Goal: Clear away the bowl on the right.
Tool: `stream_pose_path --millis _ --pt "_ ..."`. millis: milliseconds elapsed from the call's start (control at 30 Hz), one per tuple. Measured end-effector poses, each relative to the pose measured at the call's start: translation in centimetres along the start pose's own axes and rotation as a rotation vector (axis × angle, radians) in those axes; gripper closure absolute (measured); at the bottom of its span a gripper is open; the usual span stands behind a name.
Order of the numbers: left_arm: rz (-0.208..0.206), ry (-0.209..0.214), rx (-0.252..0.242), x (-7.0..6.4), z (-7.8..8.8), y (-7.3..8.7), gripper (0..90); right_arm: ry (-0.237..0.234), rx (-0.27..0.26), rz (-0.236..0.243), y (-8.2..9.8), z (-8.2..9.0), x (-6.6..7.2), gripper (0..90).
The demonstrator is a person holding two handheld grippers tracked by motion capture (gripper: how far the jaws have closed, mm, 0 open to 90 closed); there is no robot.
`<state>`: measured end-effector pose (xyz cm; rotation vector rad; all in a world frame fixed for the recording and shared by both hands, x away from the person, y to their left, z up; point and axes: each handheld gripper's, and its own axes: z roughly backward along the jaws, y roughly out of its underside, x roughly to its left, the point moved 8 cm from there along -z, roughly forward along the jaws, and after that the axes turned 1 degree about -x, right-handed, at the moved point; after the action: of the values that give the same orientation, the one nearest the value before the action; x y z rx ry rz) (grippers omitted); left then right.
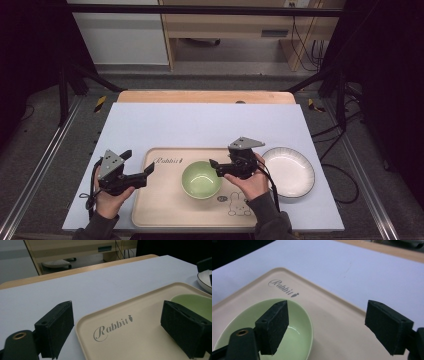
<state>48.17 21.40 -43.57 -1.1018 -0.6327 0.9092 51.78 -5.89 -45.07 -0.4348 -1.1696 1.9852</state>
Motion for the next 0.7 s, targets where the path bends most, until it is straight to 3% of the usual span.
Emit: stream_pose_path --millis 233,367,567,700 --pt "0.011 -0.004 -0.003 0.3 0.1 0.0 10.6 0.039 -0.075 0.001 -0.7 2.0 -1.1 16.7" --pt "0.019 -0.009 -0.005 0.6 0.1 0.0 10.6 0.094 -0.136 0.030 -0.9 3.4 -2.3 15.2" --pt "0.025 -0.017 -0.003 0.9 0.1 0.1 10.5 0.106 -0.161 0.040 -0.6 4.7 -3.0 14.2" --pt "0.031 -0.023 0.002 1.2 0.0 0.3 10.5 0.118 -0.149 0.040 0.2 5.3 -3.5 14.1"
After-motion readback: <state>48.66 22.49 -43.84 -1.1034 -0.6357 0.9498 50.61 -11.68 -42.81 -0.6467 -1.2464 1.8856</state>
